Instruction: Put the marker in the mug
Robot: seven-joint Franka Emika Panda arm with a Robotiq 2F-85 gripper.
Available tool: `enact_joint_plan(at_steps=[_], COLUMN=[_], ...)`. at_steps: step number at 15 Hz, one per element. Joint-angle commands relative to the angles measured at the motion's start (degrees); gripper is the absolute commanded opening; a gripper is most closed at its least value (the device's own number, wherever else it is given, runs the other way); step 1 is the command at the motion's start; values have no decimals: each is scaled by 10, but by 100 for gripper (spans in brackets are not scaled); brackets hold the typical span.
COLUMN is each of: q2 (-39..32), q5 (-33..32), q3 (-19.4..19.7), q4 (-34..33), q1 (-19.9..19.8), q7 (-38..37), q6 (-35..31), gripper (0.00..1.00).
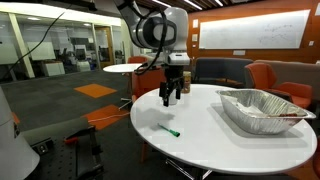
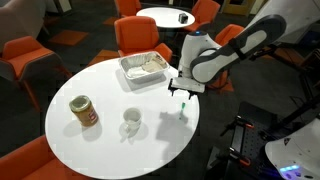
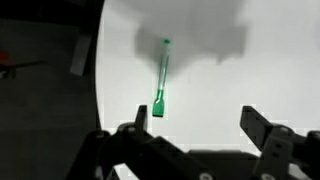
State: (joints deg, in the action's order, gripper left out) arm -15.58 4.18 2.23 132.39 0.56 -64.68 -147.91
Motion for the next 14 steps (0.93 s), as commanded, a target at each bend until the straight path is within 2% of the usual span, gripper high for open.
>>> enact_joint_plan(at_steps=[1,8,12,13,14], q2=[-15,-45,-78,-87,-96], q5=[20,5,15,14,16], q3=[23,50,54,55,56], q4=[17,47,37,32,27], q1=[26,48,50,53,54], q7=[-53,-53,-45,-46,-45], q6=[-50,-74,-87,-89,-89], gripper=[100,100,100,99,93])
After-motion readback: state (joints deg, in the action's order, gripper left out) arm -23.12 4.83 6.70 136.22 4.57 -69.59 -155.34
